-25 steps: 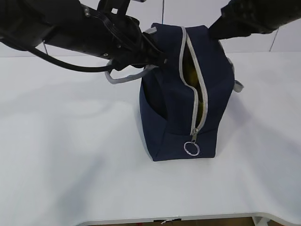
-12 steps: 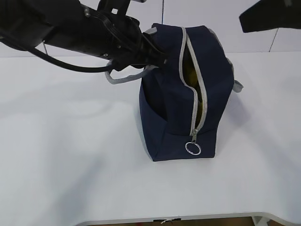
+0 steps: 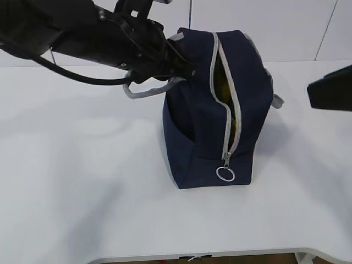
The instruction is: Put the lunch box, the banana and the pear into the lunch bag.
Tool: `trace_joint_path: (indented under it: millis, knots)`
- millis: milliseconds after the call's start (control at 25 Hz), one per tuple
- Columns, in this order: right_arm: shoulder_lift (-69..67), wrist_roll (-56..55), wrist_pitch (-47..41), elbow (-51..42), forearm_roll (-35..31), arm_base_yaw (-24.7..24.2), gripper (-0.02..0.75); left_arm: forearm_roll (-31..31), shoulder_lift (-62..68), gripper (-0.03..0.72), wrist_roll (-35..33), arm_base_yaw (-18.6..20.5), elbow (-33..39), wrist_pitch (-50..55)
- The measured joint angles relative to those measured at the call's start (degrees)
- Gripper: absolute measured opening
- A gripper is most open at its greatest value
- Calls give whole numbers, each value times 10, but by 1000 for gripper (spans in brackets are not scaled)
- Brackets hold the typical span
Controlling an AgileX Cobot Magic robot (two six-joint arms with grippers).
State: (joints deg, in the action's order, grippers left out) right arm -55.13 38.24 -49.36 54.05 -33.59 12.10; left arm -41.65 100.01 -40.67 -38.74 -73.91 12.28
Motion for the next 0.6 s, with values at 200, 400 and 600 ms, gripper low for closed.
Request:
trace_joint_path:
  millis: [200,400,600]
  knots:
    - [40,15,1,-56,-29,0,347,0,0,-15,0,0,0,3]
    - [79,67,-1,-110,-53,0,347,0,0,-15,0,0,0,6]
    - [102,140,-10,-160,-85,0,347,0,0,-15,0,0,0,7]
